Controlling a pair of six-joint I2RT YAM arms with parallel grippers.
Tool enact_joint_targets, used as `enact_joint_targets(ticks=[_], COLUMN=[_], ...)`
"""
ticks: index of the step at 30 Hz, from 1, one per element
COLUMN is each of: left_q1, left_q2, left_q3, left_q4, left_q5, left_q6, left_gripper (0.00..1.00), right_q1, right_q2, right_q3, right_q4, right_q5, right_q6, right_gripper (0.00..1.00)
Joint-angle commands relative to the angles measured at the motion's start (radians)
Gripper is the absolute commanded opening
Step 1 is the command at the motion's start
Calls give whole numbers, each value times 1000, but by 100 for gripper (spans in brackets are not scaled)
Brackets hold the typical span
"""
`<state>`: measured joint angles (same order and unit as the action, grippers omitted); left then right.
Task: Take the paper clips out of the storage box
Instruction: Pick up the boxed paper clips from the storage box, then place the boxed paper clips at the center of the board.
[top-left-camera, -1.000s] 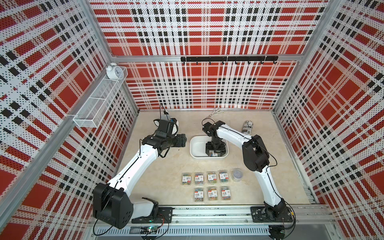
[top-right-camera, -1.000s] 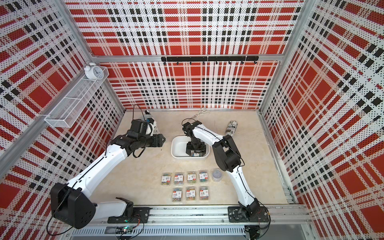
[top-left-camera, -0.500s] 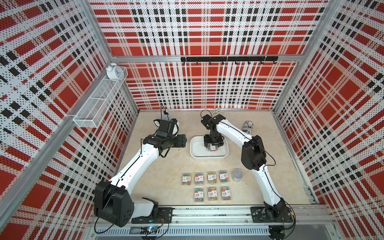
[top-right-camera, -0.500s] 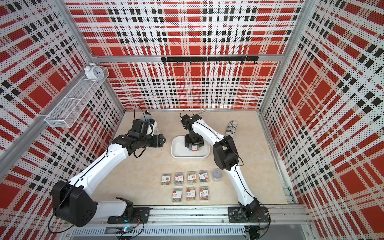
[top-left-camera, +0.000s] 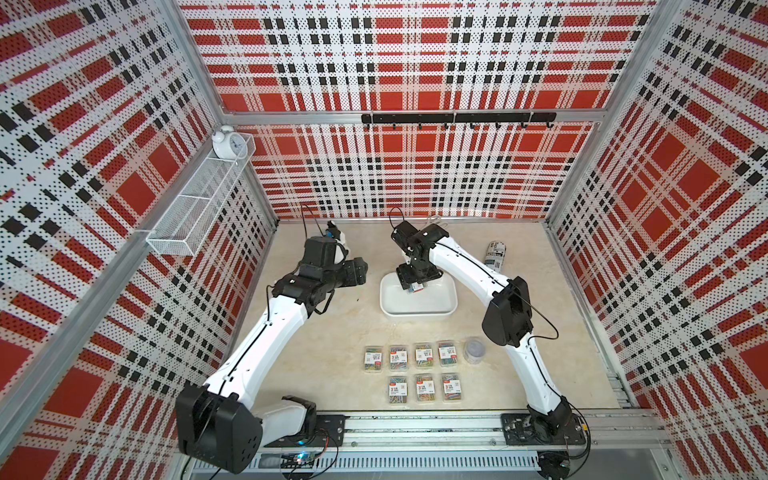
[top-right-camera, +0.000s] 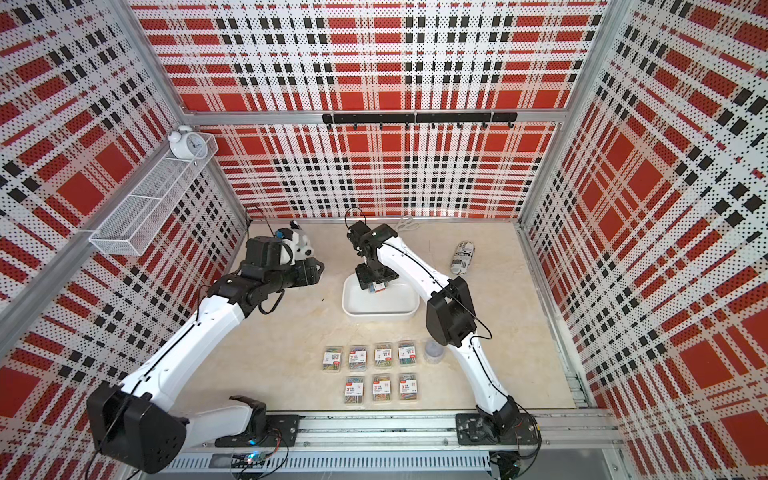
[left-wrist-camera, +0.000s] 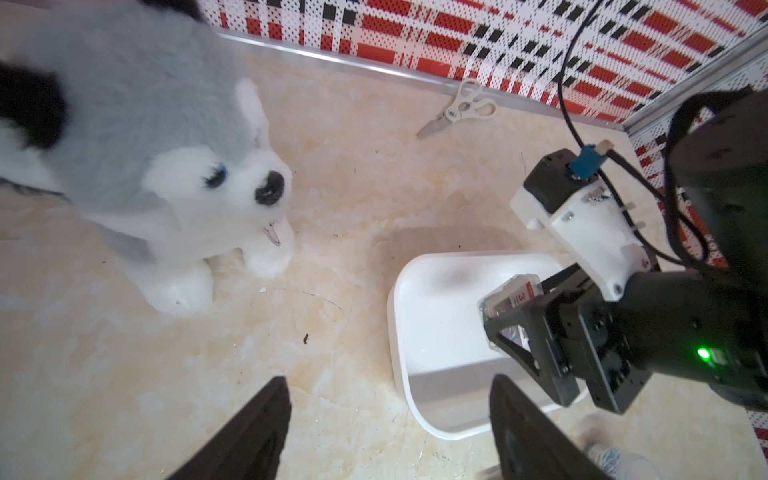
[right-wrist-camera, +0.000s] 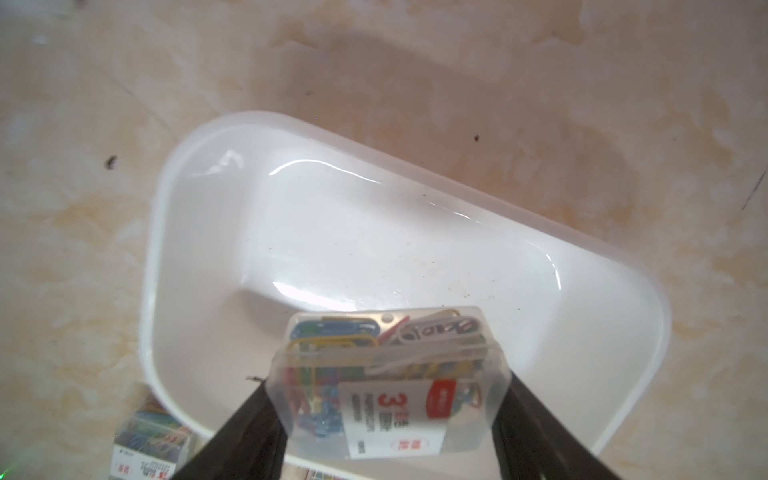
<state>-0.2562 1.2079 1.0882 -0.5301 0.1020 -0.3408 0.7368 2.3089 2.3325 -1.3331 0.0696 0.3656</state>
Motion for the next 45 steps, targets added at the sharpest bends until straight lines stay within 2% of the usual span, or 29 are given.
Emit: enact_joint_targets(ticks=[1, 4, 11, 17, 27, 32, 36, 45], left_q1=[60, 97, 160, 152, 202, 219, 221, 221], left_q2=[-71, -121, -218, -311, -465, -566, -626, -689], left_q3=[-36, -60, -99, -160, -226, -254, -265, -309], left_q4=[57, 64, 72, 76, 91, 133, 154, 188], left_q5=[-4, 5, 19, -29, -97, -208, -288, -313], left_q6=[-71, -98, -116, -120, -224, -278, -284, -273], left_gripper=[78, 78, 78, 80, 81, 80, 80, 80], right_q1=[49, 100, 297, 433, 526, 564, 591, 649], right_q2=[-113, -158, -234, -234, -235, -225, -223, -176], right_q3=[24, -12, -86, -148, -221, -278, -303, -394], right_q4=[12, 22, 23, 16, 21, 48, 101, 138], right_q5=[3, -12, 3, 32, 45, 65, 62, 53], right_q6=[-78, -96, -130, -158, -212, -234, -250, -297], right_gripper=[71, 71, 72, 73, 72, 72, 72, 72])
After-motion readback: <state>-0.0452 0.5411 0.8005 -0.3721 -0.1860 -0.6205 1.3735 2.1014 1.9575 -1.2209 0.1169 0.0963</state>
